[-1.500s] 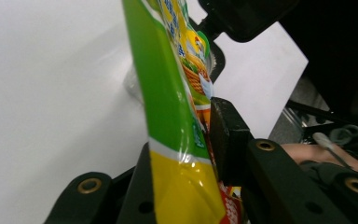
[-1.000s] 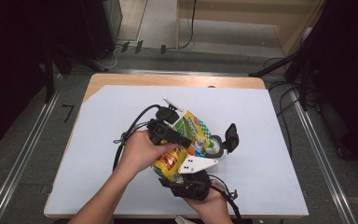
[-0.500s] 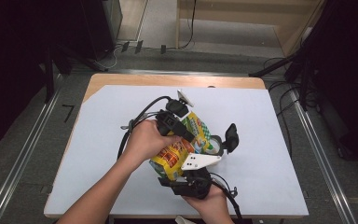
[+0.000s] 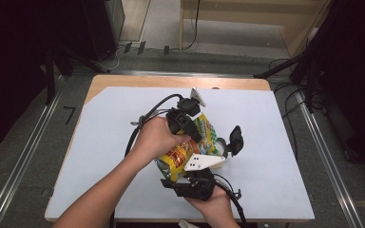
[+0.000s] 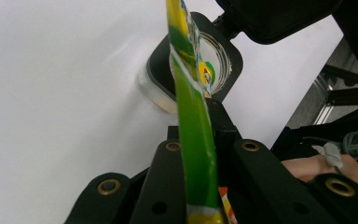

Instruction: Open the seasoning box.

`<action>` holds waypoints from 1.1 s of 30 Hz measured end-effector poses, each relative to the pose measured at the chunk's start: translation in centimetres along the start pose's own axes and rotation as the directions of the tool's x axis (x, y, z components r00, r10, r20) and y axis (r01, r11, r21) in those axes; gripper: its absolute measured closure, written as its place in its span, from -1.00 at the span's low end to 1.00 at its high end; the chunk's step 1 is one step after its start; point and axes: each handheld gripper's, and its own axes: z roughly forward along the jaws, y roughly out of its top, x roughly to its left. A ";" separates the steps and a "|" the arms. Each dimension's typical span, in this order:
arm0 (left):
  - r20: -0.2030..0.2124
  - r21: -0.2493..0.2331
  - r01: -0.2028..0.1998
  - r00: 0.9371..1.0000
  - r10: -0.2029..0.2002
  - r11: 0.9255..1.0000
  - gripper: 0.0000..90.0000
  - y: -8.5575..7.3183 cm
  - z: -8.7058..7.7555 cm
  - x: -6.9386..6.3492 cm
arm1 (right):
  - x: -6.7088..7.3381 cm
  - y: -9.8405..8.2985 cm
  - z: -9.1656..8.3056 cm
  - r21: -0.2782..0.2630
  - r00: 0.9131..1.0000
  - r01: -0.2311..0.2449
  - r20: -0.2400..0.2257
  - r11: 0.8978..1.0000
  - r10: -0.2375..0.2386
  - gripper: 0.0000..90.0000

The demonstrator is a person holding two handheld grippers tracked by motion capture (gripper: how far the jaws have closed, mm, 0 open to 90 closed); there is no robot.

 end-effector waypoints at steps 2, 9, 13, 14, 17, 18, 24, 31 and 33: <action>0.005 0.013 -0.011 1.000 0.011 1.000 0.97 0.2 0.0 0.0 | 0.0 0.1 -0.1 -0.008 1.000 -0.002 -0.004 1.000 0.002 0.46; 0.031 0.035 -0.010 0.999 0.009 0.999 0.94 1.2 0.3 0.6 | -0.3 0.5 -0.6 -0.033 0.999 -0.030 -0.020 0.999 0.029 0.45; 0.066 0.048 0.030 0.997 -0.033 0.998 0.94 1.6 0.6 1.1 | -0.4 0.7 -0.8 -0.038 0.999 -0.038 -0.017 0.999 0.038 0.43; 0.072 0.054 0.044 0.996 -0.047 0.998 0.94 1.8 0.7 1.3 | -0.4 0.8 -0.8 -0.038 0.999 -0.037 -0.016 0.999 0.036 0.43; 0.087 0.078 0.066 0.994 -0.073 0.995 0.95 2.1 1.0 1.5 | -0.4 0.9 -0.9 -0.043 0.999 -0.042 -0.015 0.998 0.041 0.42; 0.086 0.083 0.070 0.993 -0.077 0.994 0.95 2.3 1.0 1.5 | -0.5 0.9 -0.9 -0.043 0.999 -0.044 -0.017 0.998 0.044 0.42; 0.053 0.107 0.072 0.995 -0.078 0.992 0.96 2.7 0.9 1.1 | -0.5 1.1 -0.8 -0.046 0.999 -0.042 -0.021 0.998 0.041 0.40; 0.006 0.118 0.063 0.998 -0.064 0.991 0.95 3.1 0.7 0.5 | -0.3 1.2 -0.5 -0.053 0.999 -0.043 -0.008 0.998 0.043 0.35; -0.013 0.116 0.069 0.998 -0.068 0.991 0.95 3.2 0.7 0.2 | -0.4 1.3 -0.5 -0.053 0.999 -0.052 -0.013 0.997 0.052 0.33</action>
